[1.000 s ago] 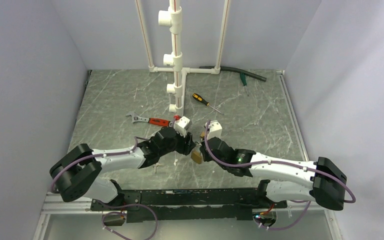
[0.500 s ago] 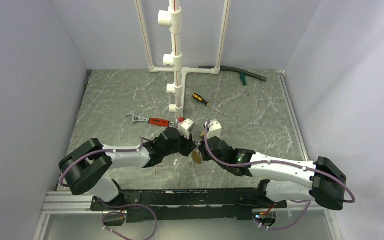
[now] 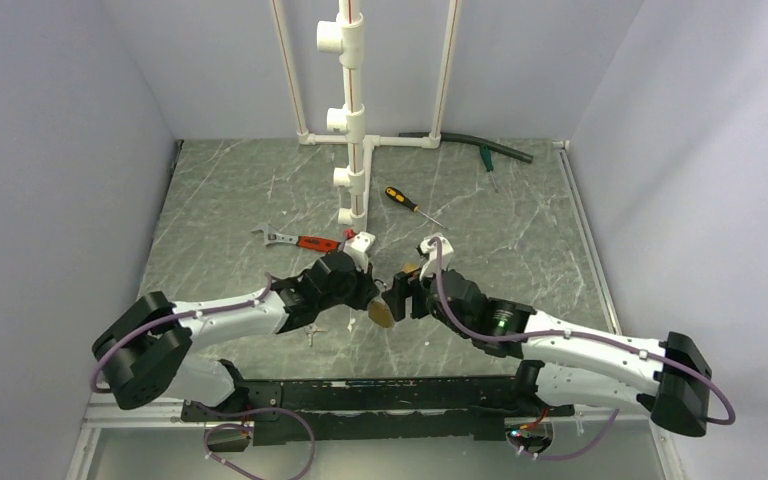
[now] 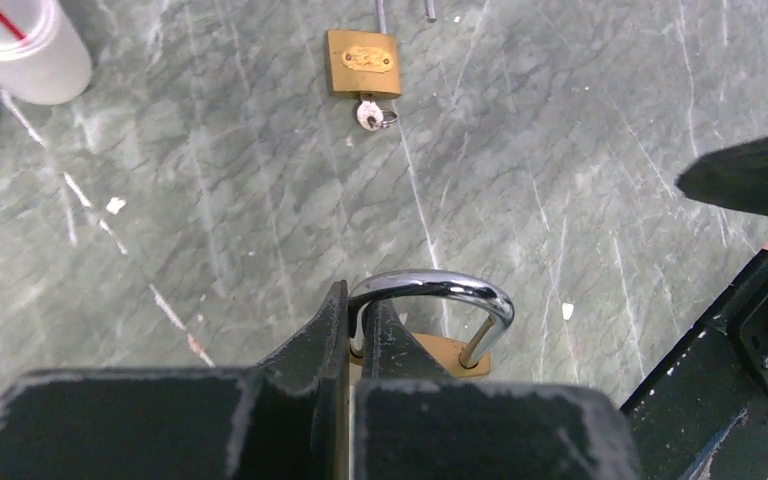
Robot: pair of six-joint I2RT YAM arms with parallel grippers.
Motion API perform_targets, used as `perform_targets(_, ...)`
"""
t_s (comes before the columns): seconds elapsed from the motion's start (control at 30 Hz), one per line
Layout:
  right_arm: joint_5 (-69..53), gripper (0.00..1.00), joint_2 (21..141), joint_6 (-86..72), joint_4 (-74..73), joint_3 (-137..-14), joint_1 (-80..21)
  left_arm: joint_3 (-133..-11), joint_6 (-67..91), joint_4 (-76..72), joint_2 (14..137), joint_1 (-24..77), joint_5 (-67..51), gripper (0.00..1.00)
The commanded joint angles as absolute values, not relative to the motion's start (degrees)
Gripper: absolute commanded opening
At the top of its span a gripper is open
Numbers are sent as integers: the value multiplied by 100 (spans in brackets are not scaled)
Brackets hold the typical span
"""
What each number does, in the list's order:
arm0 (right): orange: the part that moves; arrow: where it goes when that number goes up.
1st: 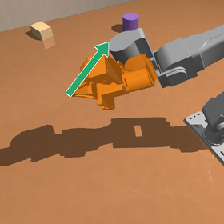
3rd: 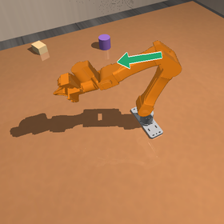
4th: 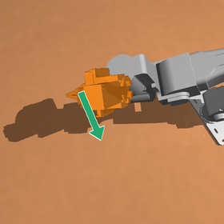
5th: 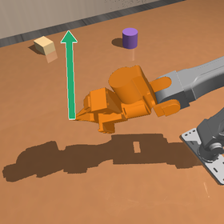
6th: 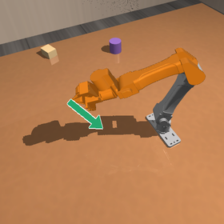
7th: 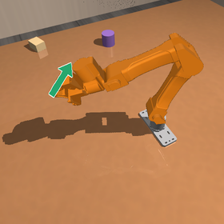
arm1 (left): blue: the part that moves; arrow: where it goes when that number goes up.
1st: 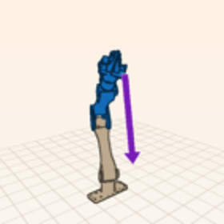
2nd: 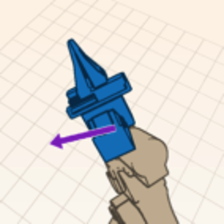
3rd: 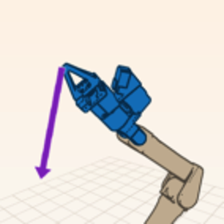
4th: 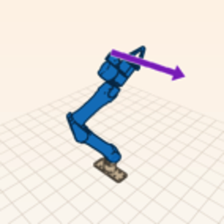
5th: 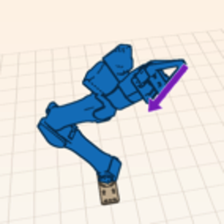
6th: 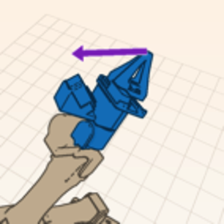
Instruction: Unlock with the key
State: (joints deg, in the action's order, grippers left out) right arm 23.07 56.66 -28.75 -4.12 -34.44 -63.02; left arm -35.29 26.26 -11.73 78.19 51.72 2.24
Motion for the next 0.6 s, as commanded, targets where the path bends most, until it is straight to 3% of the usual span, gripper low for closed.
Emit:
perform_targets(0.0, 1357, 74, 5192, -2320, 159, -3343, -6240, -4174, 2970, -627, 7344, 5176, 433, 0)
perform_targets(0.17, 372, 68, 4960, -2091, 451, -3009, -6143, -4496, 3130, -201, 7021, 5177, 335, 0)
perform_targets(0.57, 420, 52, 5058, -2301, 1114, -2580, -6047, -4846, 3501, 279, 6536, 5223, 289, 0)
